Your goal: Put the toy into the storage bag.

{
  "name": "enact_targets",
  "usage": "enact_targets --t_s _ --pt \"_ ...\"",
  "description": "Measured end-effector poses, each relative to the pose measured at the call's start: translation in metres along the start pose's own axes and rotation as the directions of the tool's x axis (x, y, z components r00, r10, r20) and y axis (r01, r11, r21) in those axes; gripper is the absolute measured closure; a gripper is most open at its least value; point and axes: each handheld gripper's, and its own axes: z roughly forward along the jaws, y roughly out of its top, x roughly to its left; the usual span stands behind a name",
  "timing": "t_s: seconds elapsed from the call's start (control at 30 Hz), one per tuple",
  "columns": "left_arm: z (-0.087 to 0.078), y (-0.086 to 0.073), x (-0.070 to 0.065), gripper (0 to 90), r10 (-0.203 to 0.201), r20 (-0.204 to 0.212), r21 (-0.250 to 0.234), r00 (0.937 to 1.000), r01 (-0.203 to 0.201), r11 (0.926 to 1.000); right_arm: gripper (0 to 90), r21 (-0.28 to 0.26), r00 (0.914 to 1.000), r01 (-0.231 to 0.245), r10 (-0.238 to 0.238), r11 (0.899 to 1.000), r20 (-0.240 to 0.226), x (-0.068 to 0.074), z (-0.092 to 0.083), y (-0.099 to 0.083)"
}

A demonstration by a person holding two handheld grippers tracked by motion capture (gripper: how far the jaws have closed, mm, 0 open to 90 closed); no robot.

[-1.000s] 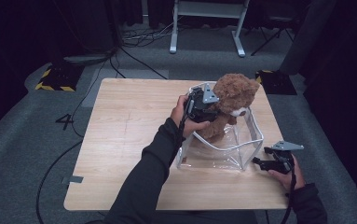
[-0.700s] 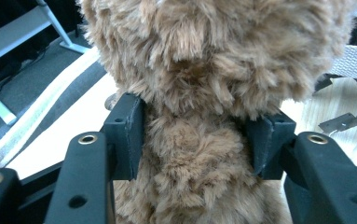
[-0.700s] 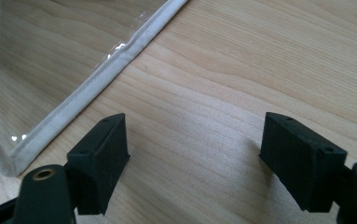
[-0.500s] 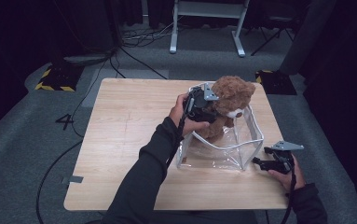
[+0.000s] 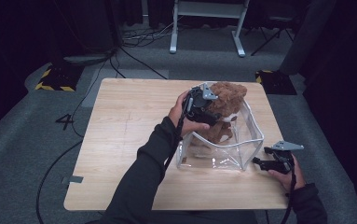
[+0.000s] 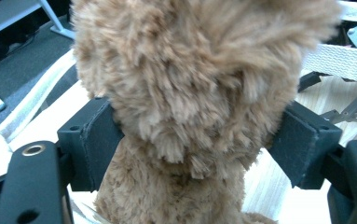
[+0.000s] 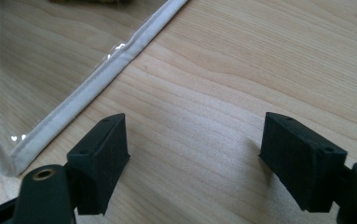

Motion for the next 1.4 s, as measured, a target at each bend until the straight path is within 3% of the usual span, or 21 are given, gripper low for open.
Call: enact_targets --t_s 0.43,0.87,1.4 --pt "-0.02 0.003 0.001 20.0 -0.008 -0.008 -0.053 0.9999 0.008 0.9986 22.7 0.0 1.0 0.0 0.0 1.0 0.0 0.0 0.0 0.0" --pt "-0.042 -0.004 0.006 19.6 -0.012 0.001 -0.099 0.9999 0.012 0.995 22.7 0.0 1.0 -0.001 0.001 1.0 0.0 0.0 0.0 0.0" --pt "-0.074 -0.016 0.013 18.4 0.003 -0.034 -0.124 0.9994 -0.007 0.9922 22.7 0.0 1.0 -0.001 0.001 1.0 0.001 0.0 0.0 0.0"
